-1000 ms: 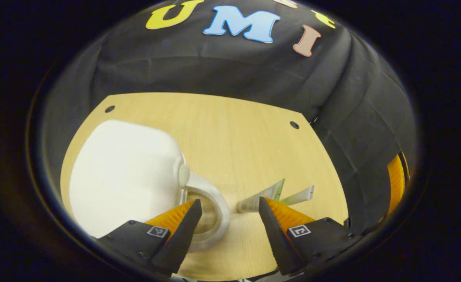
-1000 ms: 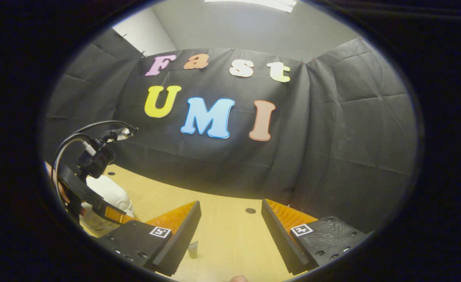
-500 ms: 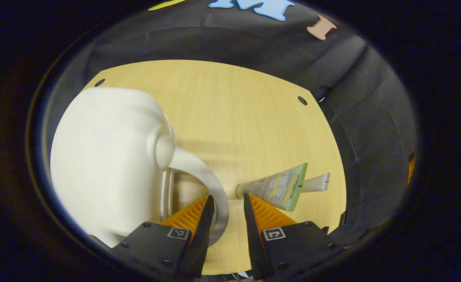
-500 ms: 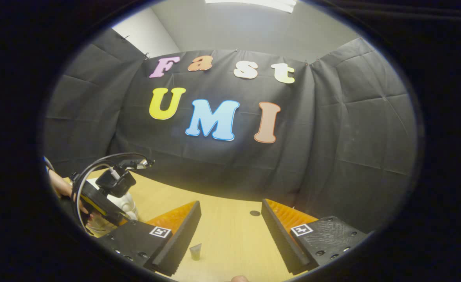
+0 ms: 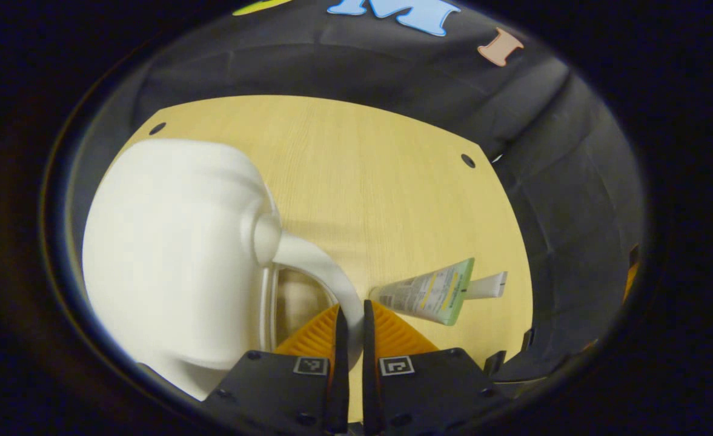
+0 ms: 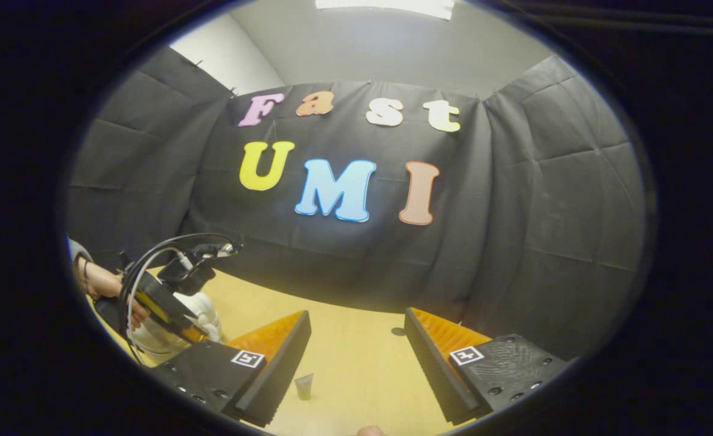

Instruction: First open the suitcase, pack the skin care products into it, and then close the suitcase.

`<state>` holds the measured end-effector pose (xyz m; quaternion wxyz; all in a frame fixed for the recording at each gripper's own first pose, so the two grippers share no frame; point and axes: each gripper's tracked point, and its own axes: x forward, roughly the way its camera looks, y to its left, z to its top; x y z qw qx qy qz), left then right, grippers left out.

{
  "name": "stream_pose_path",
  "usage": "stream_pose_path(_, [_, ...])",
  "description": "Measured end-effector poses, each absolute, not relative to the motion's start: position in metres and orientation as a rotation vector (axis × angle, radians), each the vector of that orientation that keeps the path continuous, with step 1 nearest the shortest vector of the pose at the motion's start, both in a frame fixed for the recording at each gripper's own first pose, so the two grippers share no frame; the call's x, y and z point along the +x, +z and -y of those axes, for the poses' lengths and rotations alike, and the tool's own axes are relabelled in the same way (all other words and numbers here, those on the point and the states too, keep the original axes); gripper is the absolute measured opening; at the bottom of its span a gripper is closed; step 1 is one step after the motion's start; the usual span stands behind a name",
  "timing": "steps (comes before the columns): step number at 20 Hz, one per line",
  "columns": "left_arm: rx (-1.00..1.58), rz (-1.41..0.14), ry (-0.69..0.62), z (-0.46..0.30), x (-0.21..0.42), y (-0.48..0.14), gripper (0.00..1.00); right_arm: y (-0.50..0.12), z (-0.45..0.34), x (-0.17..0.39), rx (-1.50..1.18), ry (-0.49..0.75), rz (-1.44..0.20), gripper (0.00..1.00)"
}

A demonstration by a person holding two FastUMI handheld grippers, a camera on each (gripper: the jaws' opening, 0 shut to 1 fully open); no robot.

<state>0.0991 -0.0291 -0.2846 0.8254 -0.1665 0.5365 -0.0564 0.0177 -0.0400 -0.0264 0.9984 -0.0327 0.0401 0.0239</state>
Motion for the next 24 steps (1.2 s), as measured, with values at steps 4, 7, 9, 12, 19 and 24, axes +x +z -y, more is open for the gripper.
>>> stream_pose_path(4, [-0.361, -1.075, -0.088, 0.009, 0.107, -0.228, 0.14, -0.02, 0.032, 0.016, -0.054, 0.109, -0.047, 0.94])
stream_pose_path(7, [-0.332, -1.002, -0.049, -0.03, 0.112, -0.164, 0.14, -0.016, 0.026, 0.017, -0.039, 0.145, -0.041, 0.94])
stream_pose_path(9, [-0.242, -0.945, 0.001, -0.076, 0.111, -0.119, 0.14, -0.014, 0.025, 0.02, -0.034, 0.15, -0.035, 0.94])
stream_pose_path(12, [-0.063, -0.876, 0.113, -0.173, 0.095, -0.065, 0.13, -0.015, 0.02, 0.028, -0.039, 0.128, -0.04, 0.94])
stream_pose_path(19, [0.082, -0.844, 0.285, -0.37, 0.057, -0.057, 0.13, 0.004, -0.018, 0.041, -0.038, 0.006, -0.027, 0.94])
stream_pose_path(24, [0.083, -0.894, 0.332, -0.49, 0.034, -0.129, 0.13, 0.005, -0.06, 0.038, -0.03, -0.051, -0.073, 0.94])
